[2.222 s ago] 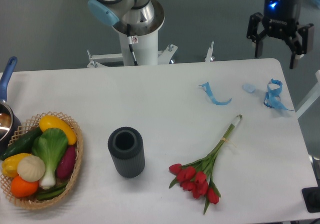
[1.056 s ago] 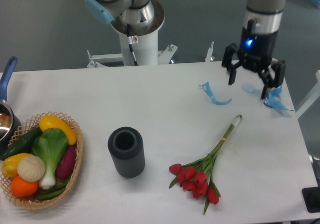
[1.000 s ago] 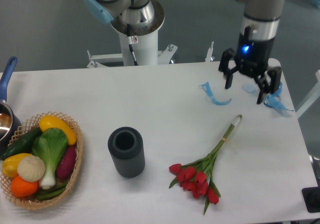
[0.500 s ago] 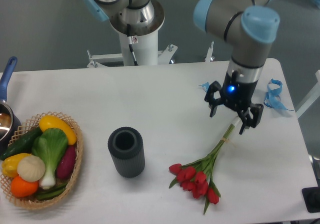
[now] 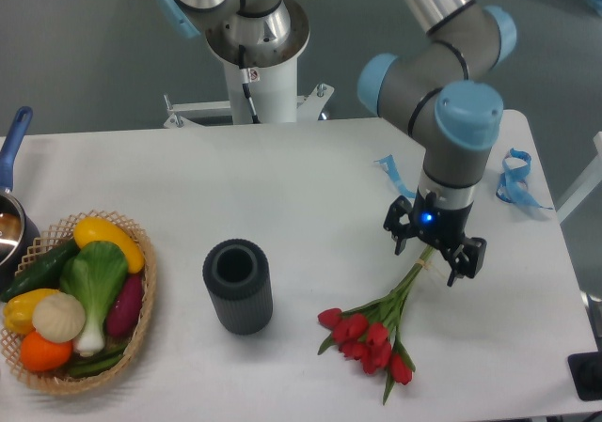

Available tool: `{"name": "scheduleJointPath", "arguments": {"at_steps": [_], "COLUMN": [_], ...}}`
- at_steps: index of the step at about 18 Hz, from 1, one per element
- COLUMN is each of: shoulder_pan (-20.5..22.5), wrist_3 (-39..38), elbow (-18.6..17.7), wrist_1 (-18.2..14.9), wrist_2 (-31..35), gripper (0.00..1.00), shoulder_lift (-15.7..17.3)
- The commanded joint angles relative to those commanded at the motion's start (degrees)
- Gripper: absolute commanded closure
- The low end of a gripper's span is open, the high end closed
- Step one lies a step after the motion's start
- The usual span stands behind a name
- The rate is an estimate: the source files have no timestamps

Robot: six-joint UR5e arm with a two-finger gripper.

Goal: Pick up the flowers from the table
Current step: 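Lower the gripper around the tulip stems and close it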

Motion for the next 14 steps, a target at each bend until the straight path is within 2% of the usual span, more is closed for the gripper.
{"name": "scheduleJointPath", "arguments": {"at_steps": [3, 9, 12, 14], "shoulder_pan": [0.0, 0.18, 0.09, 0.09], "wrist_3": [-0.09, -0.09, -0.09, -0.17], "elbow": [-0.09, -1.14, -1.76, -2.02], "wrist_1": [0.35, 0.53, 0.53, 0.53], "wrist_2": [0.09, 1.05, 1.4, 2.19], "gripper": [0.0, 0.0, 0.05, 0.13], "shoulder_lift": [-2.64, -4.32, -4.23, -4.23]}}
